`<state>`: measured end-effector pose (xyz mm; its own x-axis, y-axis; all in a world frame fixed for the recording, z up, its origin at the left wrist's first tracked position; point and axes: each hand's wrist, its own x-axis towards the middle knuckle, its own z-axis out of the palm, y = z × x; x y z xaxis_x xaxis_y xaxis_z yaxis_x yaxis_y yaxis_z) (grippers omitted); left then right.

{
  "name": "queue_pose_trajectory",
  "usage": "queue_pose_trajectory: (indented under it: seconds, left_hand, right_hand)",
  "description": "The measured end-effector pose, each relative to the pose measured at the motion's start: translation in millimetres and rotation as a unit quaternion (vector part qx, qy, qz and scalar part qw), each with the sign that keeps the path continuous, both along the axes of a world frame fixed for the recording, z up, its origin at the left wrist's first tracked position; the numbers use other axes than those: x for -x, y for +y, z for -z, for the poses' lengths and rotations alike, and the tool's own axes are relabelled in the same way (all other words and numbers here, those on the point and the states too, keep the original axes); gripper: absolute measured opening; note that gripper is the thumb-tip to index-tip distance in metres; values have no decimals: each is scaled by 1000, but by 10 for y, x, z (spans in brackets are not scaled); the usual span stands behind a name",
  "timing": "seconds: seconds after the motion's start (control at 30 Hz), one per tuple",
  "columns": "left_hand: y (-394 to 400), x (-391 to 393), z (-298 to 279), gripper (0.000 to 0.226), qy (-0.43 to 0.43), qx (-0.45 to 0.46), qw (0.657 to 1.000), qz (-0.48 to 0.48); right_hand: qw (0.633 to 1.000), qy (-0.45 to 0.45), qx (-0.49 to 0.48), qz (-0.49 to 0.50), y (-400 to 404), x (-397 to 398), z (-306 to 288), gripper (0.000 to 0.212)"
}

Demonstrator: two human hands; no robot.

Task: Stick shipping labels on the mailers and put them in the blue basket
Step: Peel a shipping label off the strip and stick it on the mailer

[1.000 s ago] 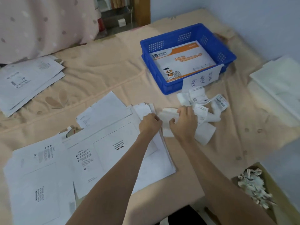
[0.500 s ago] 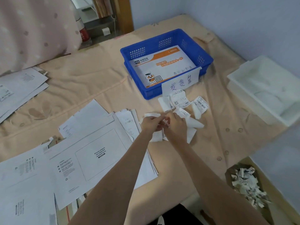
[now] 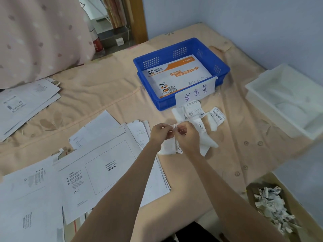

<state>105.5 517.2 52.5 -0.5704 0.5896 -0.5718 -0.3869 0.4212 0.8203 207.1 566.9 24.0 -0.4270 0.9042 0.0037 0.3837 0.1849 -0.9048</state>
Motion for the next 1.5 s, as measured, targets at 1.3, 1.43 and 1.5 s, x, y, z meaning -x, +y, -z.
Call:
queue_pose_trajectory:
  seconds: [1.3,1.43,1.5]
  left_hand:
    - [-228,348,-28,11,-14,-14,997,-76]
    - [-224,367,-77,9,-47,-45,992,-105]
    - [-218,398,-104,9,-53,-61,988,-135]
  right_hand:
    - [935,94,341,11,133,251,-301,20]
    - [932,17,360,37,184,207,-79,26]
    - [931,-21,360,63,199,185,9,25]
